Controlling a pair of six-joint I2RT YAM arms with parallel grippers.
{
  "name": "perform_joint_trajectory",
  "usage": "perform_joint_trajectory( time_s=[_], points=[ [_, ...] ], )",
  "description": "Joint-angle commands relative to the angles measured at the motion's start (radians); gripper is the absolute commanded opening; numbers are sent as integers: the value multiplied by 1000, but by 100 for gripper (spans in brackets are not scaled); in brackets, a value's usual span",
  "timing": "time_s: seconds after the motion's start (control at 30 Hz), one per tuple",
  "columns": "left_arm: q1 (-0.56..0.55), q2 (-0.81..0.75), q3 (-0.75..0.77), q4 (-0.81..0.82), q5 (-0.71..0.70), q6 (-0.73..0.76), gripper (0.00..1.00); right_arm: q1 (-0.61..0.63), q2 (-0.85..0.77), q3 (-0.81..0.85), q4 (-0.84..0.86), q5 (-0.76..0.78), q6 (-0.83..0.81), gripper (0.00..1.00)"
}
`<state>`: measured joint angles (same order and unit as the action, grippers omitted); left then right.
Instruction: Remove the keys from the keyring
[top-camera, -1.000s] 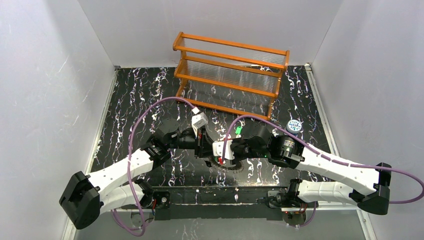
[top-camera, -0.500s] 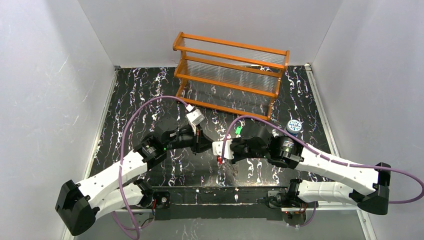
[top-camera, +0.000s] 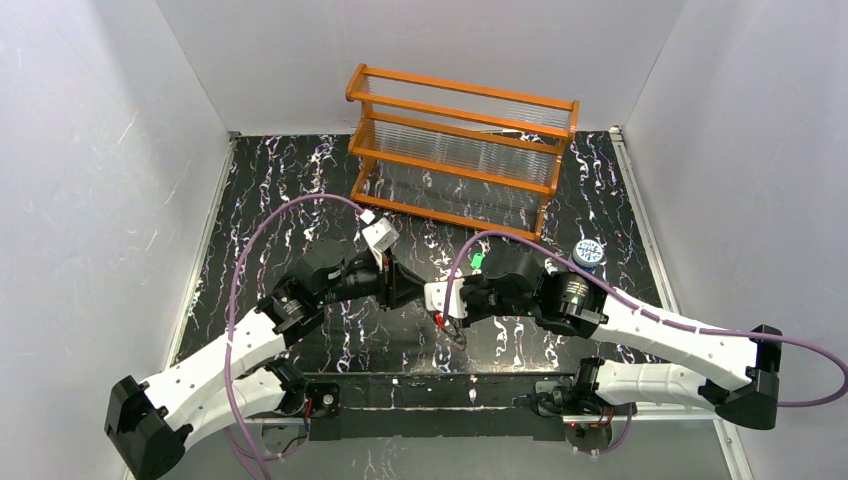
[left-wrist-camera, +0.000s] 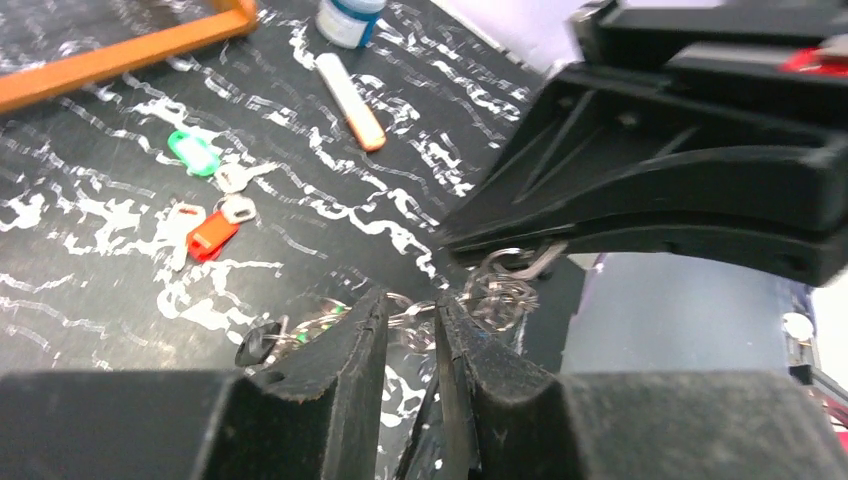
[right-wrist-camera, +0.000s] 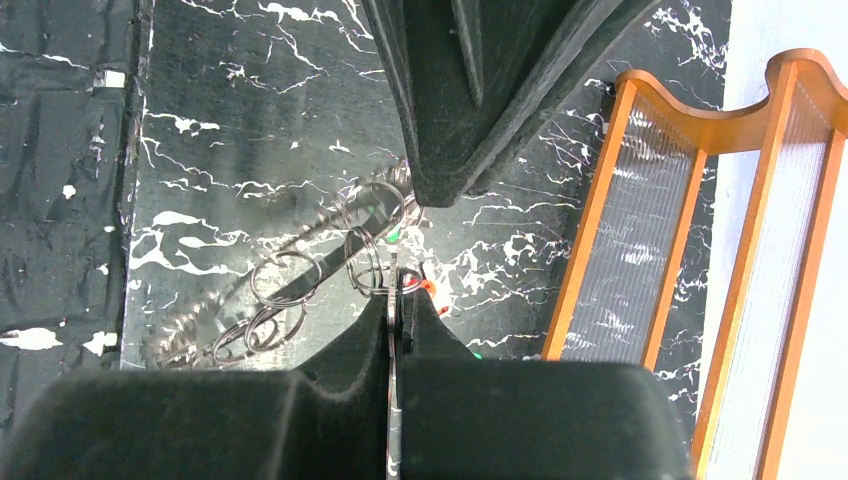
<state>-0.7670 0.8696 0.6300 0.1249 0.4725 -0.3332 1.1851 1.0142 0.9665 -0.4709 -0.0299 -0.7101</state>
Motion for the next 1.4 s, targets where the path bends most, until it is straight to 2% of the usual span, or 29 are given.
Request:
perform_joint_trajectory(
  time_s=[0.0, 0.37, 0.57, 0.83, 1.0, 1.13, 1.37],
  points=[
    [3, -31, -12, 128, 125, -38, 23, 6, -23, 20, 58, -8, 11, 1],
    [2, 28, -39, 238, 235, -100, 24, 5, -19, 31, 48, -24, 15, 1],
    [12, 11, -49, 207, 239, -70, 23, 5, -29, 29, 48, -25, 14, 1],
    [15, 69, -30, 264, 352, -52, 24, 7, -33, 31, 45, -43, 14, 1],
    [53, 84, 14, 164, 427, 72, 24, 7, -44, 28, 44, -48, 13, 1],
    [71, 91, 40, 94, 451, 153, 27, 7, -48, 24, 46, -46, 13, 1],
    [64, 115, 22, 144, 541, 116, 30, 7, -45, 18, 58, -39, 12, 1]
  ],
)
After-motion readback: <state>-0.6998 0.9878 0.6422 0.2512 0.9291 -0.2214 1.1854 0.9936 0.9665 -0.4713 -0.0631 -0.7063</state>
